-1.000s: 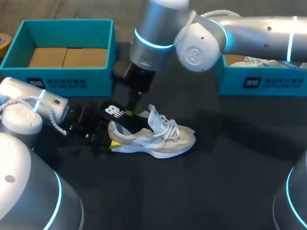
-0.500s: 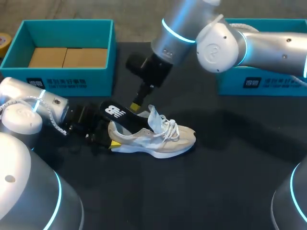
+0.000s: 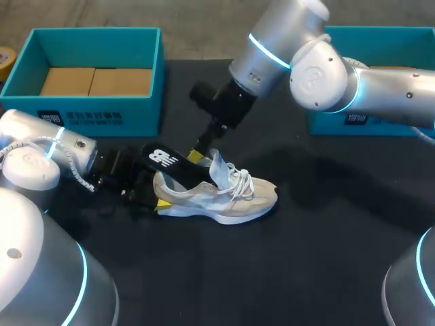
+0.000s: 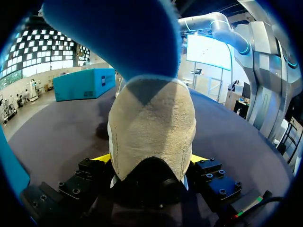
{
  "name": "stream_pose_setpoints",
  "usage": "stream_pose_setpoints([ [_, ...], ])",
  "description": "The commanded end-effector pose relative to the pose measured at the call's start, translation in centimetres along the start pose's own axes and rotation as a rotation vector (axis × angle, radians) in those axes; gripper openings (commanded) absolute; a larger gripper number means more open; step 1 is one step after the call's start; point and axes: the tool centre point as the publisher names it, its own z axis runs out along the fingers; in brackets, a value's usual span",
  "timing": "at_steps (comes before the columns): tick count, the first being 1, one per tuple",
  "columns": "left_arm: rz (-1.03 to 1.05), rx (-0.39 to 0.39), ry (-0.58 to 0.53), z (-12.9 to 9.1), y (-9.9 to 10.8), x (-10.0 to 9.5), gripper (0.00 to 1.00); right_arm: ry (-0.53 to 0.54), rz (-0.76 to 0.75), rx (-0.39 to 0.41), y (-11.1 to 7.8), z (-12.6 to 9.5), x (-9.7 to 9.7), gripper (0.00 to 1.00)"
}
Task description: Take the shoe out of the shoebox, open the shoe tongue, remove and reinsert the insole, then place the shoe into the shoebox
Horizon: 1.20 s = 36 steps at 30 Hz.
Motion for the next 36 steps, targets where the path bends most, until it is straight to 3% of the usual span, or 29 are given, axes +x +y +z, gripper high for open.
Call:
stream_pose_setpoints([
  [1, 0.000, 0.000, 0.000, 0.1, 0.1, -0.1, 0.00, 0.022, -0.002, 0.032, 0.8, 0.6, -0.7, 0.35],
  [15, 0.000, 0.000, 0.000, 0.1, 0.1, -0.1, 0.00, 0.068, -0.020, 0.037, 2.3, 2.2, -1.7, 0.36],
  [36, 0.000, 0.000, 0.000, 0.1, 0.1, -0.1, 0.00, 0.154, -0.045, 0.010, 2.4, 3.8, -0.7, 0.36],
])
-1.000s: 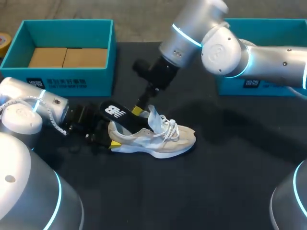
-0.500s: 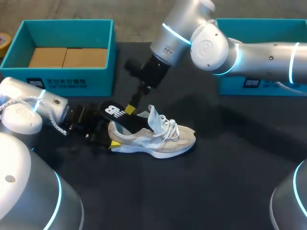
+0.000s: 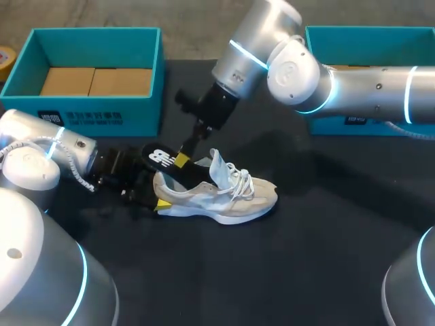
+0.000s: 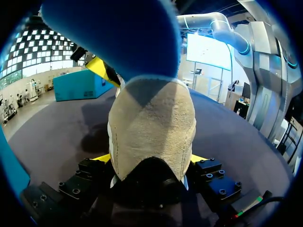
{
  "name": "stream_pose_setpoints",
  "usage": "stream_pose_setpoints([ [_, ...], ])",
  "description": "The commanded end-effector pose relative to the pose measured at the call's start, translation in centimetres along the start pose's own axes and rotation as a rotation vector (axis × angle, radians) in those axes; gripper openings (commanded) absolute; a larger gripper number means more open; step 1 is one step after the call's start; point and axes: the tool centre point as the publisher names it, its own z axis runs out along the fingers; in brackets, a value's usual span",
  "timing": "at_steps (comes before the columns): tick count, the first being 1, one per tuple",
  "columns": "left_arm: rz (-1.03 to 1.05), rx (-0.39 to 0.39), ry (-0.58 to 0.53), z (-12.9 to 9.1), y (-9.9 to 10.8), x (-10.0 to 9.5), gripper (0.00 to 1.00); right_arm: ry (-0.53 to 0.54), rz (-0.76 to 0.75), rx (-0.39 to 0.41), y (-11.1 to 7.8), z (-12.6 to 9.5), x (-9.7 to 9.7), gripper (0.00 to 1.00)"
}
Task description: Take the shoe out of the shoebox, open the shoe tongue, remove and reinsert the insole, then place the shoe into the shoebox
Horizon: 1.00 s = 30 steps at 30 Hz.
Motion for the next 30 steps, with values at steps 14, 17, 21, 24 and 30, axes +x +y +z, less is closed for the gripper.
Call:
stream_pose_setpoints([
  [14, 0.000, 0.000, 0.000, 0.1, 0.1, -0.1, 0.00, 0.030, 0.008, 0.009, 0.2, 0.7, 0.6, 0.00],
  [17, 0.000, 0.000, 0.000, 0.1, 0.1, -0.1, 0.00, 0.022, 0.021, -0.021, 0.7, -0.1, 1.0, 0.00],
  [21, 0.000, 0.000, 0.000, 0.1, 0.1, -0.1, 0.00, -0.004, 0.022, -0.057, 2.2, -1.5, 1.4, 0.00],
  [24, 0.000, 0.000, 0.000, 0.1, 0.1, -0.1, 0.00, -0.039, 0.022, -0.072, 3.7, -2.7, 1.6, 0.00],
  [30, 0.000, 0.000, 0.000, 0.1, 0.1, -0.1, 0.00, -0.083, 0.024, -0.122, 6.6, -5.1, 2.1, 0.00],
])
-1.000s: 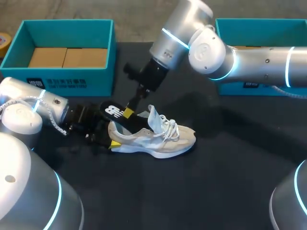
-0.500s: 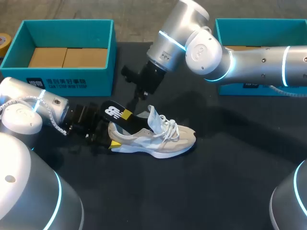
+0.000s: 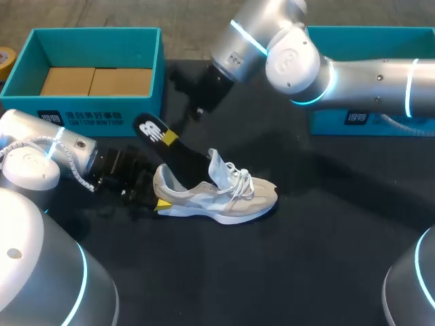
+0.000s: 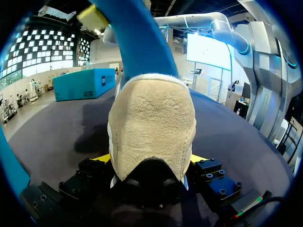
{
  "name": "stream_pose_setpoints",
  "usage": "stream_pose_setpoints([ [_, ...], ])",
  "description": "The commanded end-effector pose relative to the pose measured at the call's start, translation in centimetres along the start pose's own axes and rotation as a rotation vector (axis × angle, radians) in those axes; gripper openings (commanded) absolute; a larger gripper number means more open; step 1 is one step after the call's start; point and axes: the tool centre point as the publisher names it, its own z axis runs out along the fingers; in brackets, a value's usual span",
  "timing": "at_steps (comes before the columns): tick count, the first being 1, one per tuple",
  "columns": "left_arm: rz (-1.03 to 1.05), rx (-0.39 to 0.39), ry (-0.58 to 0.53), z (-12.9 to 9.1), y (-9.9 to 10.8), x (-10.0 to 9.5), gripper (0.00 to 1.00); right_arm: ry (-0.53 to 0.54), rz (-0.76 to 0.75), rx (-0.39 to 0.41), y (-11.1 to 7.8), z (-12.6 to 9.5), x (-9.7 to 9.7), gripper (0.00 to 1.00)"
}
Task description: Take the shoe out of the shoebox, open the shoe tongue, remove and reinsert the insole, then place the shoe into the shoebox
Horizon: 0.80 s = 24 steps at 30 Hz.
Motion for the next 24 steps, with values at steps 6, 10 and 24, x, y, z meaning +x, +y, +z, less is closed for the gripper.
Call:
stream_pose_setpoints([
  [6, 0.000, 0.000, 0.000, 0.1, 0.1, -0.1, 0.00, -0.071, -0.011, -0.056, 4.2, -3.5, 1.7, 0.00],
  [10, 0.000, 0.000, 0.000, 0.1, 0.1, -0.1, 0.00, -0.096, -0.030, -0.074, 6.2, -4.6, 2.2, 0.00],
  [24, 0.000, 0.000, 0.000, 0.1, 0.1, -0.1, 0.00, -0.127, -0.078, -0.138, 10.3, -6.6, 3.0, 0.00],
])
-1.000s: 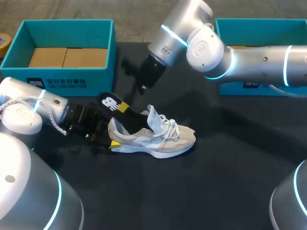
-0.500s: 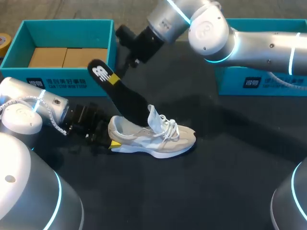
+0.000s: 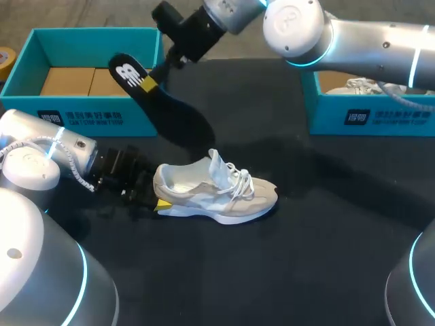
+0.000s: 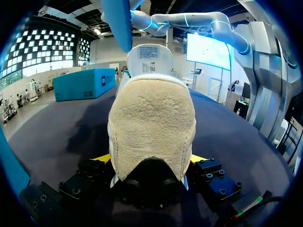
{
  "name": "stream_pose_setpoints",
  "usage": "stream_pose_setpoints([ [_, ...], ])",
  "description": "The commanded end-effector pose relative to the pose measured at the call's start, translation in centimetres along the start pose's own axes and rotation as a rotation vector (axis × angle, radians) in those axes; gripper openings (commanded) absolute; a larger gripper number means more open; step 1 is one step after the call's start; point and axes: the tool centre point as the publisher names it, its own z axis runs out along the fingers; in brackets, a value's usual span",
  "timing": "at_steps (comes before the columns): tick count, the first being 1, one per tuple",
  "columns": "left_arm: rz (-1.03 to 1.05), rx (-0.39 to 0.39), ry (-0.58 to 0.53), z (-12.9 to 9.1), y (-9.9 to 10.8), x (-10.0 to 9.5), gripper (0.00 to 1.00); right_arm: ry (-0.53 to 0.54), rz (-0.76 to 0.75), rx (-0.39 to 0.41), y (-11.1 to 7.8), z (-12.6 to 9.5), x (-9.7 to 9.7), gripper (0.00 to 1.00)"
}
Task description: Take the shoe out of the shoebox, open the shoe tongue, remove and reinsert the insole, then place the shoe into the shoebox
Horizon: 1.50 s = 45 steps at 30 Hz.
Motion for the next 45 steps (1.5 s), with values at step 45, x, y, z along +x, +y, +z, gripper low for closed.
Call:
stream_pose_setpoints([
  [45, 0.000, 0.000, 0.000, 0.1, 0.1, -0.1, 0.00, 0.037, 0.070, -0.172, 3.9, -1.8, 1.8, 0.00],
])
